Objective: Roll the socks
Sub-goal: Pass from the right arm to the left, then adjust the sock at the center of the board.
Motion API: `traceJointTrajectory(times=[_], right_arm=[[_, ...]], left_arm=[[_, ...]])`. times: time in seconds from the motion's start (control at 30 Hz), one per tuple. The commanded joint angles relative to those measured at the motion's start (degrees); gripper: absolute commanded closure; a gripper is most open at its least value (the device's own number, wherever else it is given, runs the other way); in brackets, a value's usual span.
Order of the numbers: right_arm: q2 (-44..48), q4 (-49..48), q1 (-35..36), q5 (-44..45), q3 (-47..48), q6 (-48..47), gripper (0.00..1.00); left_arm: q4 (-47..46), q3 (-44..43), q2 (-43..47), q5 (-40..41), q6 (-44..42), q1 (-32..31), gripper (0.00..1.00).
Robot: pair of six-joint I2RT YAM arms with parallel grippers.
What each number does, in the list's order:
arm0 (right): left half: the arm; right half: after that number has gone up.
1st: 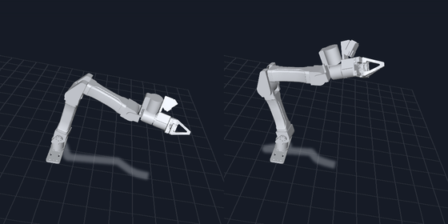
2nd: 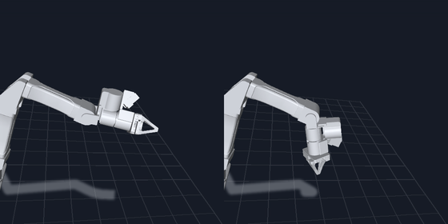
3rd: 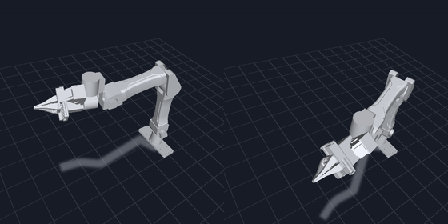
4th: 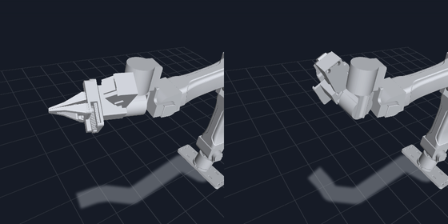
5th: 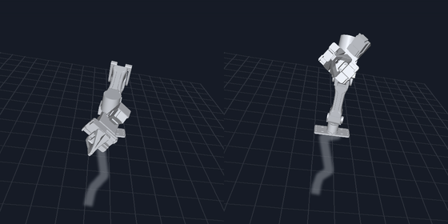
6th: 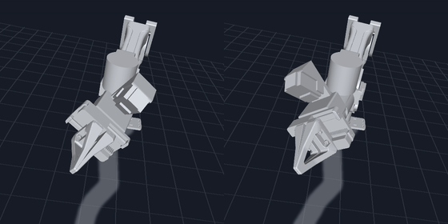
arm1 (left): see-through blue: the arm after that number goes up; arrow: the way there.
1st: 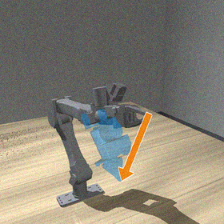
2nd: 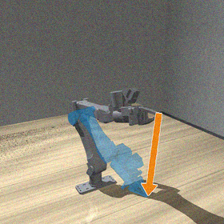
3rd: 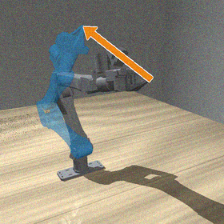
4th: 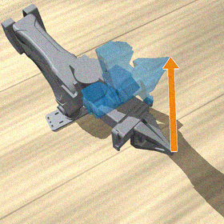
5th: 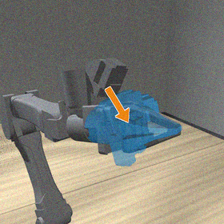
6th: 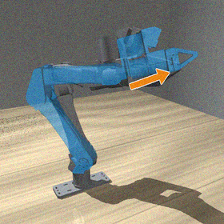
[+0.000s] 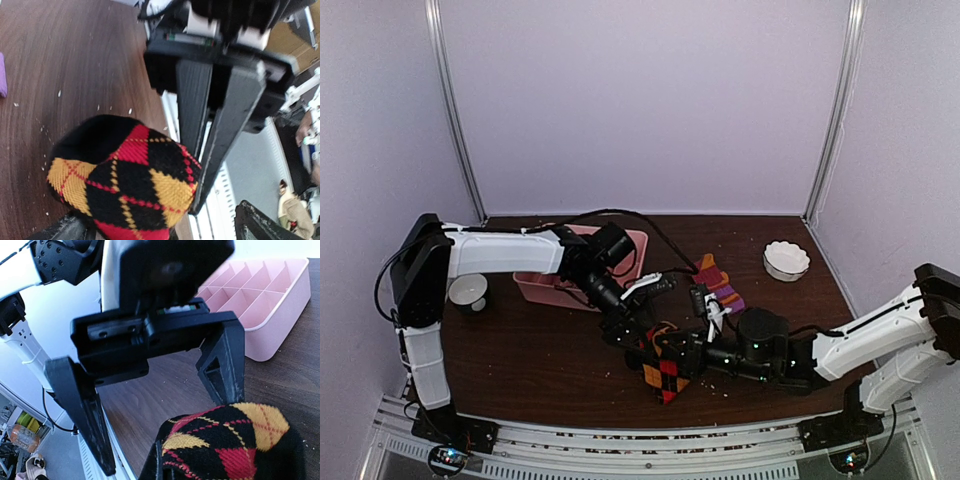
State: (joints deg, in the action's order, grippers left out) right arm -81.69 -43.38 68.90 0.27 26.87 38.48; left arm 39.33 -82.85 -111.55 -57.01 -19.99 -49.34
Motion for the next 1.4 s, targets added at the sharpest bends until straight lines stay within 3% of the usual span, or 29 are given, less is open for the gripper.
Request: traceJointTrajectory(times=[0.0, 0.17, 0.33, 0.47, 0.53, 0.6, 0.67, 0.77, 0.87, 1.13, 1.37], right_arm=[[3.12, -2.82, -0.39, -2.45, -1.56, -1.38, 1.00], [3.89, -1.47, -0.47, -1.99, -1.51, -1.53, 1.00], [3.49, -1.01, -0.61, -2.27, -0.19, -1.62, 1.00], [3.53, -0.13, -0.53, -2.47, 0.46, -1.69, 0.99], [3.72, 0.35, -0.64, -2.47, 0.60, -1.68, 0.91], [4.02, 1.10, -0.74, -3.09, 0.69, -1.65, 0.72], [4.28, 1.55, -1.02, -4.33, 0.53, -1.55, 0.59], [5.02, 2.16, -2.03, -7.49, -0.71, -1.15, 0.42], [6.00, 2.92, -3.28, -11.33, -3.42, -1.20, 0.32], [2.91, 0.18, -6.46, -16.76, -9.24, -2.49, 0.26], [-8.21, -9.31, -9.84, -27.85, -5.82, -2.03, 0.31]], left_arm=[[0.58, -2.42, -0.60, -8.18, 3.58, 2.03, 0.02], [2.10, -2.85, -0.01, -4.99, 0.82, 1.85, 0.20], [4.69, -2.67, 0.10, 1.12, -4.51, 1.00, 0.31], [4.94, -2.52, 0.59, 2.25, -4.91, 1.00, 0.55], [4.97, -2.32, 0.99, 2.78, -5.15, 1.00, 0.71], [5.20, -2.75, 1.36, 4.28, -5.43, 1.00, 0.89], [5.84, -3.44, 1.84, 5.67, -6.04, 1.00, 1.00], [6.76, -4.28, 2.53, 7.08, -7.11, 1.00, 1.00], [8.62, -5.66, 2.90, 8.72, -8.95, 1.00, 1.00], [14.78, -10.00, 2.53, 7.53, -12.36, 0.94, 1.00], [17.05, -12.37, 2.01, 6.95, -12.76, 0.83, 1.00]])
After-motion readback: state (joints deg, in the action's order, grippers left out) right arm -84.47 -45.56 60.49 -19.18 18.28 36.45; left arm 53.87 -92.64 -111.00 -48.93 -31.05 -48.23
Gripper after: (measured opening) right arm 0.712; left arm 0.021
